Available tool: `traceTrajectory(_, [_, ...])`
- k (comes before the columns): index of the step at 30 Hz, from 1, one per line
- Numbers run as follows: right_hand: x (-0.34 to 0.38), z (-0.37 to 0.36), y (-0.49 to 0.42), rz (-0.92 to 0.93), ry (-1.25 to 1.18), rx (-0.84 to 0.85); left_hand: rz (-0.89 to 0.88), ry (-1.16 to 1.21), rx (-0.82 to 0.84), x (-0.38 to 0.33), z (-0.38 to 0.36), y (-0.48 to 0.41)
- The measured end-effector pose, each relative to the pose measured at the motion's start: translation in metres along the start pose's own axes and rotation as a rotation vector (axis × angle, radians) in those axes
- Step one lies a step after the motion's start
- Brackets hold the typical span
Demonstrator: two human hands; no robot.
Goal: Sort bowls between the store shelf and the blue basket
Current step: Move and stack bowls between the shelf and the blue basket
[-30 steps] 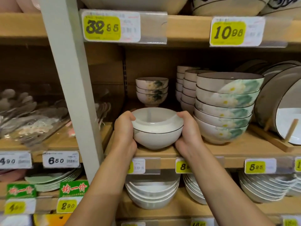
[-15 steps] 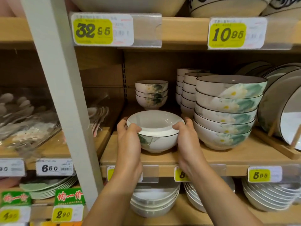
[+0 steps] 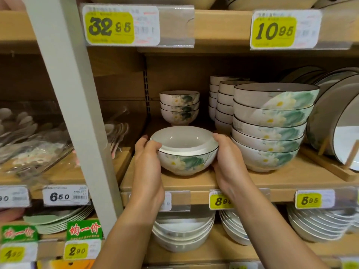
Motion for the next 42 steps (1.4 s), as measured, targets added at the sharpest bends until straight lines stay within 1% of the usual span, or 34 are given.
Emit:
traceTrajectory(3, [-0.004, -0.002, 0.011, 0.081, 0.098, 0.052, 0.016, -0.016, 0.031, -0.004, -0.001, 0.0])
traceTrajectory(5, [-0.004, -0.002, 0.01, 0.098, 0.166, 0.049, 0.012, -0.041, 0.078, -0.003, -0.004, 0.003])
traceTrajectory(8, [0.0, -0.002, 0.004, 0.066, 0.148, 0.043, 0.019, -0.038, 0.103, -0.003, -0.003, 0.007])
traceTrajectory(12, [-0.003, 0.009, 0.01, 0.092, 0.125, 0.049, 0.017, 0.011, 0.102, -0.005, 0.01, 0.019])
traceTrajectory(17, [-0.011, 0.004, 0.013, 0.036, 0.108, 0.056, -0.018, 0.014, 0.134, -0.001, 0.003, 0.023])
traceTrajectory(21, [-0.007, -0.012, -0.004, -0.037, 0.087, 0.012, 0.013, -0.049, 0.068, 0.001, -0.019, -0.005])
traceTrajectory(26, [-0.009, -0.033, -0.031, -0.137, 0.118, -0.086, 0.126, -0.019, -0.059, 0.01, -0.042, -0.04])
traceTrajectory(30, [-0.004, -0.046, -0.044, -0.22, 0.028, -0.155, 0.192, -0.045, -0.174, 0.011, -0.062, -0.067])
traceTrajectory(33, [-0.001, -0.057, -0.051, -0.211, 0.016, -0.134, 0.177, -0.065, -0.161, 0.008, -0.076, -0.08])
traceTrajectory(37, [0.002, -0.062, -0.063, -0.188, 0.028, -0.155, 0.192, -0.074, -0.156, 0.006, -0.083, -0.093])
traceTrajectory(42, [-0.005, -0.064, -0.07, -0.177, 0.116, -0.16, 0.2, -0.065, -0.135, 0.011, -0.083, -0.098])
Point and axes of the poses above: each hand's wrist, its own y-axis away from the middle knuckle, its own z-axis out of the back of the hand, x = y × z, the point moved 6 cm from there along -y, towards the middle knuckle, and after that the axes turned 12 degrees about -x, right-handed, at the moved point
